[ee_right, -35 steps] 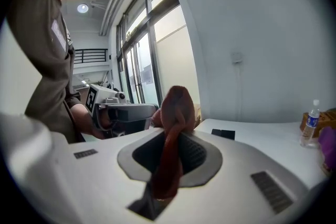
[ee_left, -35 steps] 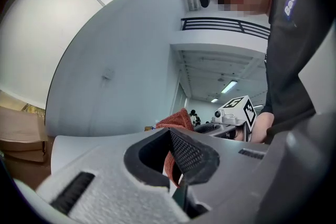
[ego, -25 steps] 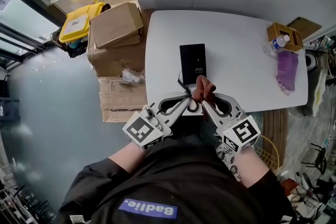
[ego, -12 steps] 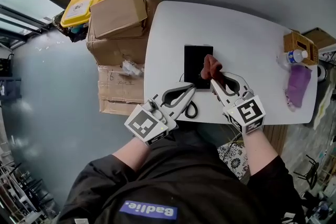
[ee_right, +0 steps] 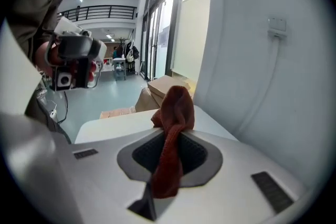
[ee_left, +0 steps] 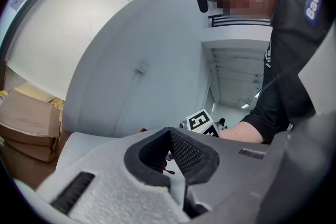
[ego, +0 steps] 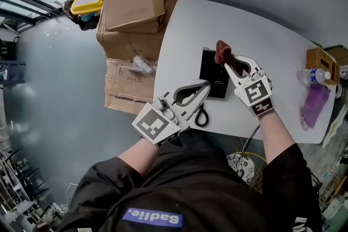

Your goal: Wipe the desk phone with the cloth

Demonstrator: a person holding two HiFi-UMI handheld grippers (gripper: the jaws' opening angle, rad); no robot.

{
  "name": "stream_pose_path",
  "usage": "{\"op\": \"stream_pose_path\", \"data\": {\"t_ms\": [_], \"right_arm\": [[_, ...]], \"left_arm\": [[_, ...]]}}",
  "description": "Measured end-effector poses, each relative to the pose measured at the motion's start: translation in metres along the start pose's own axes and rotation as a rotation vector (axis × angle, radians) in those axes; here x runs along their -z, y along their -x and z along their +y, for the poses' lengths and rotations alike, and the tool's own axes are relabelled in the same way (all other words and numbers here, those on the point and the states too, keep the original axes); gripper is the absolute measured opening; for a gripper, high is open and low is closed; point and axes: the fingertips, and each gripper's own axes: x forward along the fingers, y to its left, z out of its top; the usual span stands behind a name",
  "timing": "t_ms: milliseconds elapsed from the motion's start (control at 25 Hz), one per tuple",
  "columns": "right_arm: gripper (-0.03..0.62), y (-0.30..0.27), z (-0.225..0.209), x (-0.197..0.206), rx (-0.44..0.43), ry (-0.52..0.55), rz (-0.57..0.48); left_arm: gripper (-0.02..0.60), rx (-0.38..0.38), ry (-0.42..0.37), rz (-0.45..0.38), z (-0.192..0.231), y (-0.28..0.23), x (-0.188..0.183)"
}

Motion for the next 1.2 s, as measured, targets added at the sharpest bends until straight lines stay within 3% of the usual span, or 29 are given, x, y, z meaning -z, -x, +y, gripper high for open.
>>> {"op": "stream_pose_path", "data": {"t_ms": [320,760,1200], "right_arm": [[0.071,-0.039,0.009,0.034,-0.076,0.098,0.067],[0.071,-0.023,0.076,0.071,-0.122,0.048,0.076],[0.071,-0.005,0.151,0.121,-0.179,0.017,0.178]], "left_arm": [[0.015,-0.042,0.023,0.026,0.022,0.004,0.02],[0.015,-0.005,0.033,0.06,0.004,0.018,0.045],[0.015,0.036,0.027,0.074,-0.019,0.042,0.056]]}}
